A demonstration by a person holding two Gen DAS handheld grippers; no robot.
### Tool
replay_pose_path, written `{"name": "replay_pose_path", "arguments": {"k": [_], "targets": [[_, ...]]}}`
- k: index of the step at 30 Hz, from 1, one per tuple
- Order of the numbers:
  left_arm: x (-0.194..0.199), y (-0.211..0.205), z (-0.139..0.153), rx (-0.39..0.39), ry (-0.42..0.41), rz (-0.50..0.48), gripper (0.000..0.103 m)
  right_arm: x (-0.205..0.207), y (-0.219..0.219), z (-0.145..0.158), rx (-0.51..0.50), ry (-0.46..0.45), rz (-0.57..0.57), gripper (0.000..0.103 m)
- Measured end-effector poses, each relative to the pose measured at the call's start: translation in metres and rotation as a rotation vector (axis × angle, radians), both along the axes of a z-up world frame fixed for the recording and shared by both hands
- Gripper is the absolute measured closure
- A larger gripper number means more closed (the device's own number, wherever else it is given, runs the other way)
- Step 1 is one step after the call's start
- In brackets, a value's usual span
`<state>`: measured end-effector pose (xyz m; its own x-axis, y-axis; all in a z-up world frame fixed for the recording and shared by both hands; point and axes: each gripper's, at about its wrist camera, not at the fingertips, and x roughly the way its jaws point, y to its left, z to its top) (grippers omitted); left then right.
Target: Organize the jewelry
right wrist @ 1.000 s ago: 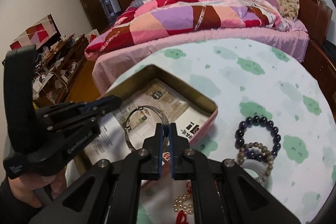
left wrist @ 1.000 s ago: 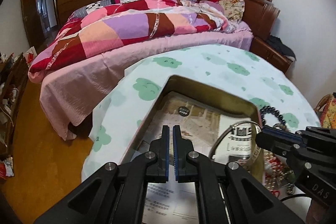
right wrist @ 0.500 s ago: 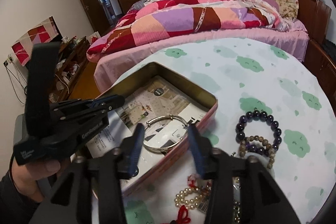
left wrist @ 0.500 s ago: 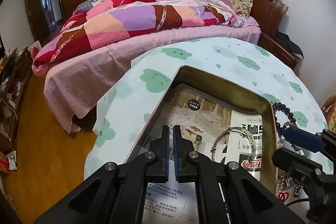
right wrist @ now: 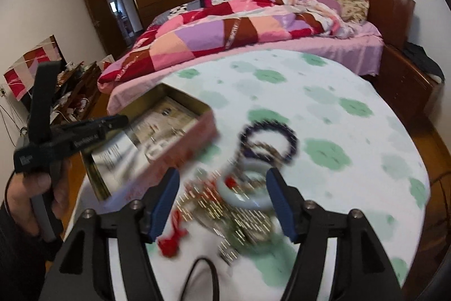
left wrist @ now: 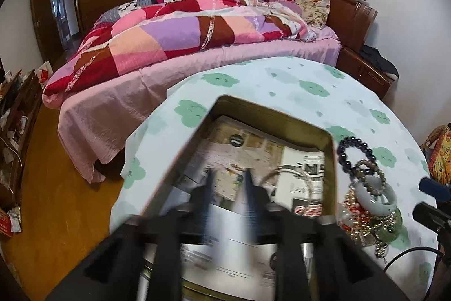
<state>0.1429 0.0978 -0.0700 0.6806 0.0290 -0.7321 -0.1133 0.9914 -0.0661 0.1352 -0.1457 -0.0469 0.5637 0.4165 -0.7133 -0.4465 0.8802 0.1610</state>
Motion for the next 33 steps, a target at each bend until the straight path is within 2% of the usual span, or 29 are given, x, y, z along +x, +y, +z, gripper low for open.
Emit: {"name": "replay_pose_path", "arguments": {"k": [1,2,3,9,15,20,29,30,32,33], "targets": [[-0.003,-0.003,0.002,0.006,-0.016,0.004,0.036,-0.004,-0.01,-0.001,-0.001,0.006,-0.011,0.036],[-0.007,-0.006,0.005,0.011,-0.038,0.009,0.026,-0.007,-0.018,-0.001,-0.001,0.007,-0.023,0.036],[-0.012,-0.011,0.009,0.008,-0.068,0.001,0.026,-0.01,-0.025,-0.002,-0.002,0.007,-0.037,0.036],[-0.033,-0.036,0.02,0.019,-0.106,-0.055,0.026,-0.02,-0.05,-0.013,-0.048,0.012,-0.09,0.036],[-0.053,-0.069,0.017,0.053,-0.102,-0.116,0.026,-0.032,-0.053,-0.033,-0.067,0.023,-0.094,0.035],[-0.072,-0.091,0.011,0.045,-0.097,-0.153,0.026,-0.039,-0.056,-0.047,-0.081,0.032,-0.113,0.035],[-0.085,-0.122,-0.006,0.07,-0.068,-0.232,0.027,-0.042,-0.073,-0.048,-0.055,0.032,-0.176,0.035],[-0.086,-0.124,-0.007,0.072,-0.067,-0.24,0.029,-0.041,-0.073,-0.048,-0.054,0.034,-0.179,0.035],[-0.089,-0.129,-0.009,0.067,-0.061,-0.269,0.046,-0.04,-0.073,-0.049,-0.054,0.036,-0.177,0.035],[-0.089,-0.131,-0.011,0.064,-0.052,-0.28,0.048,-0.041,-0.073,-0.049,-0.056,0.035,-0.176,0.034]]}}
